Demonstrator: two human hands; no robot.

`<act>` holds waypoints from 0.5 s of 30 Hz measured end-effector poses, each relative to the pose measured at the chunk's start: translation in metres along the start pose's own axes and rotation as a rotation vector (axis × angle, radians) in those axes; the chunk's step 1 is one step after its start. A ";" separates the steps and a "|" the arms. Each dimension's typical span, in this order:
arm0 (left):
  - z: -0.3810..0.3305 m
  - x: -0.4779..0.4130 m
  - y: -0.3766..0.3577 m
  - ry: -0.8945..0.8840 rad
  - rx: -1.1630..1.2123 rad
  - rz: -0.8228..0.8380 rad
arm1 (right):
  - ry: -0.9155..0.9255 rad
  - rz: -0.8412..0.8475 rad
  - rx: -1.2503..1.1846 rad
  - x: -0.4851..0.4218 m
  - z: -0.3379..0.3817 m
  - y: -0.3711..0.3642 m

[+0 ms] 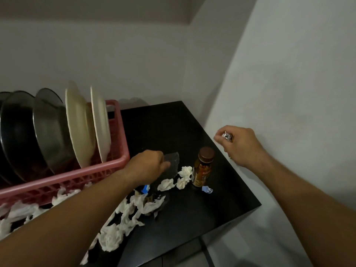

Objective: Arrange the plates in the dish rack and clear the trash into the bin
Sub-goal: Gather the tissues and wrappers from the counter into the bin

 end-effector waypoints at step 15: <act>-0.006 -0.001 -0.026 -0.138 -0.002 -0.042 | -0.087 -0.049 0.030 0.031 0.000 -0.024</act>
Point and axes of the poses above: each hand's wrist, its own x-axis away from the middle knuckle, its own y-axis out of the back of the hand, z = x × y, the point moved 2 cm from there along -x, towards the middle knuckle, and after that the axes turned 15 degrees about z, right-handed, at the moved point
